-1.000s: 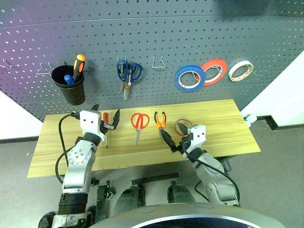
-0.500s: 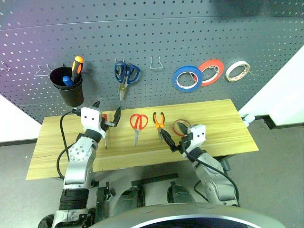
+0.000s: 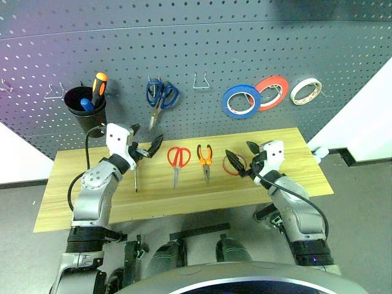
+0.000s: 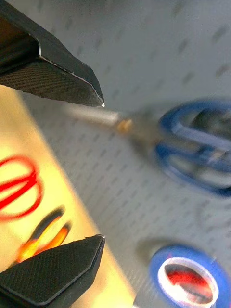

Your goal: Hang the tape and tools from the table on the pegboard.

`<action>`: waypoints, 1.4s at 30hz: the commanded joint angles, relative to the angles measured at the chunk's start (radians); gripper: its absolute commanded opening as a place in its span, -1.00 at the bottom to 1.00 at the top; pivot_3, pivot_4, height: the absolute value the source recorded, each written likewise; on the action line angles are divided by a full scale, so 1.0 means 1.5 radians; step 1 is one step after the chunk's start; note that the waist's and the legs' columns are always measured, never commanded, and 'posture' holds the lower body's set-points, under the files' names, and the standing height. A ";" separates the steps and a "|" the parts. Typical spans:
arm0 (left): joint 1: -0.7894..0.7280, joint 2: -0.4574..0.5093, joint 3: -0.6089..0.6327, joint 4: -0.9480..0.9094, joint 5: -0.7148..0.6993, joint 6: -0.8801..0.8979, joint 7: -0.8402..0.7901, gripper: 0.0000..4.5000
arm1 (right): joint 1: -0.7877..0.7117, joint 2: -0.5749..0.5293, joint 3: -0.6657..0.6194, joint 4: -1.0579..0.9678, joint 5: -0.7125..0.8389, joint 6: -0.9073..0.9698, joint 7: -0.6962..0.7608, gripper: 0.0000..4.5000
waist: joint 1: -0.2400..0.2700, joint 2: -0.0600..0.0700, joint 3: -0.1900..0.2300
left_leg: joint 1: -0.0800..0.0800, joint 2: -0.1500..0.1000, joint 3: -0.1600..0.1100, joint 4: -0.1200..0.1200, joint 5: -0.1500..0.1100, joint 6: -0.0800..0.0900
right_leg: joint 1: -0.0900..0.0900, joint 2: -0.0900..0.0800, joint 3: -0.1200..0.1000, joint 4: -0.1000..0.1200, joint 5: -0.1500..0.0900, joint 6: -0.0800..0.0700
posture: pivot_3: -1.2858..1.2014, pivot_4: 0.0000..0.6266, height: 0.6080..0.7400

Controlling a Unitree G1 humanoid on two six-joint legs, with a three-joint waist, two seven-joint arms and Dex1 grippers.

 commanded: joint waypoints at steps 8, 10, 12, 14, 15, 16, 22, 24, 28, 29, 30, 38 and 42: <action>-0.013 0.119 -0.038 -0.042 -0.093 0.148 -0.218 0.97 | -0.048 -0.036 -0.019 0.049 -0.004 -0.001 0.027 1.00 | 0.002 0.003 0.003 | 0.000 0.000 0.000 0.000 0.000 0.000 | 0.000 0.000 0.000 -0.001 0.000 0.000 | -0.11 -0.28 0.74; -0.006 0.157 -0.040 -0.075 -0.134 0.203 -0.274 0.97 | -0.049 -0.046 -0.004 0.056 -0.023 -0.008 0.033 1.00 | 0.001 0.004 0.007 | 0.000 0.000 0.000 0.000 0.000 0.000 | 0.000 -0.001 0.000 -0.001 0.000 0.000 | -0.11 -0.25 0.74; -0.003 0.180 -0.038 -0.093 -0.140 0.219 -0.289 0.97 | -0.044 -0.047 0.002 0.053 -0.031 -0.013 0.031 1.00 | 0.002 0.004 0.010 | 0.000 0.000 0.000 0.000 0.000 0.000 | 0.000 -0.001 0.001 -0.001 0.000 -0.001 | -0.10 -0.20 0.74; -0.015 0.196 -0.032 -0.103 -0.151 0.237 -0.296 0.97 | -0.044 -0.039 0.003 0.054 -0.028 -0.011 0.031 1.00 | 0.002 0.006 0.013 | 0.000 0.000 0.000 -0.001 0.000 0.000 | -0.001 -0.001 0.001 -0.001 -0.001 -0.001 | -0.09 -0.19 0.74; -0.022 0.200 -0.029 -0.108 -0.153 0.233 -0.300 0.97 | -0.044 -0.036 0.005 0.055 -0.028 -0.012 0.033 1.00 | 0.002 0.006 0.015 | 0.000 0.000 0.000 -0.001 0.000 0.000 | -0.001 -0.001 0.001 -0.001 -0.001 -0.001 | -0.09 -0.18 0.74; -0.028 0.201 -0.026 -0.111 -0.160 0.241 -0.299 0.97 | -0.043 -0.034 0.008 0.056 -0.029 -0.012 0.034 1.00 | 0.004 0.006 0.017 | 0.000 0.000 0.000 -0.001 0.000 0.001 | -0.001 -0.001 0.001 -0.001 -0.001 -0.001 | -0.09 -0.17 0.74; -0.074 0.193 -0.035 -0.107 -0.155 0.243 -0.290 0.97 | -0.052 -0.032 0.025 0.075 -0.040 -0.011 0.045 1.00 | 0.019 0.006 0.027 | 0.000 0.000 0.000 -0.001 0.000 0.000 | -0.001 -0.001 0.001 -0.002 -0.001 -0.001 | -0.08 -0.09 0.74; -0.080 0.186 -0.036 -0.105 -0.153 0.241 -0.282 0.97 | -0.059 -0.039 0.032 0.080 -0.043 0.006 0.050 1.00 | 0.020 0.005 0.034 | 0.000 0.000 0.000 -0.001 0.000 0.001 | -0.001 -0.001 0.001 -0.002 -0.001 -0.001 | -0.08 -0.05 0.74; -0.092 0.173 -0.033 -0.108 -0.162 0.253 -0.269 0.97 | -0.088 -0.057 0.044 0.085 -0.053 0.056 0.059 1.00 | 0.019 0.003 0.050 | -0.001 0.000 0.000 -0.001 0.000 0.001 | -0.001 -0.001 0.001 -0.002 -0.001 -0.001 | -0.08 0.04 0.74; -0.090 0.173 -0.033 -0.111 -0.163 0.254 -0.269 0.97 | -0.092 -0.061 0.046 0.084 -0.057 0.071 0.057 1.00 | 0.019 0.003 0.053 | -0.001 0.000 0.000 -0.001 0.000 0.001 | -0.001 -0.001 0.001 -0.002 -0.001 -0.001 | -0.08 0.07 0.74; -0.091 0.170 -0.033 -0.110 -0.162 0.253 -0.267 0.97 | -0.097 -0.064 0.048 0.084 -0.061 0.078 0.057 1.00 | 0.019 0.003 0.056 | -0.001 0.000 0.000 -0.001 0.000 0.002 | -0.002 -0.001 0.001 -0.002 0.000 -0.001 | -0.08 0.07 0.74; -0.079 0.154 -0.025 -0.123 -0.159 0.242 -0.239 0.97 | -0.096 -0.079 0.057 0.078 -0.076 0.140 0.051 1.00 | 0.019 0.003 0.082 | -0.003 0.000 0.000 -0.001 0.000 0.002 | -0.003 -0.001 0.001 -0.003 0.000 -0.001 | -0.08 0.20 0.74; -0.066 0.147 -0.019 -0.137 -0.160 0.234 -0.220 0.97 | -0.095 -0.090 0.061 0.078 -0.091 0.162 0.047 1.00 | 0.019 0.002 0.093 | -0.005 0.000 0.000 -0.001 0.000 0.002 | -0.005 -0.001 0.001 -0.002 0.000 -0.001 | -0.08 0.26 0.74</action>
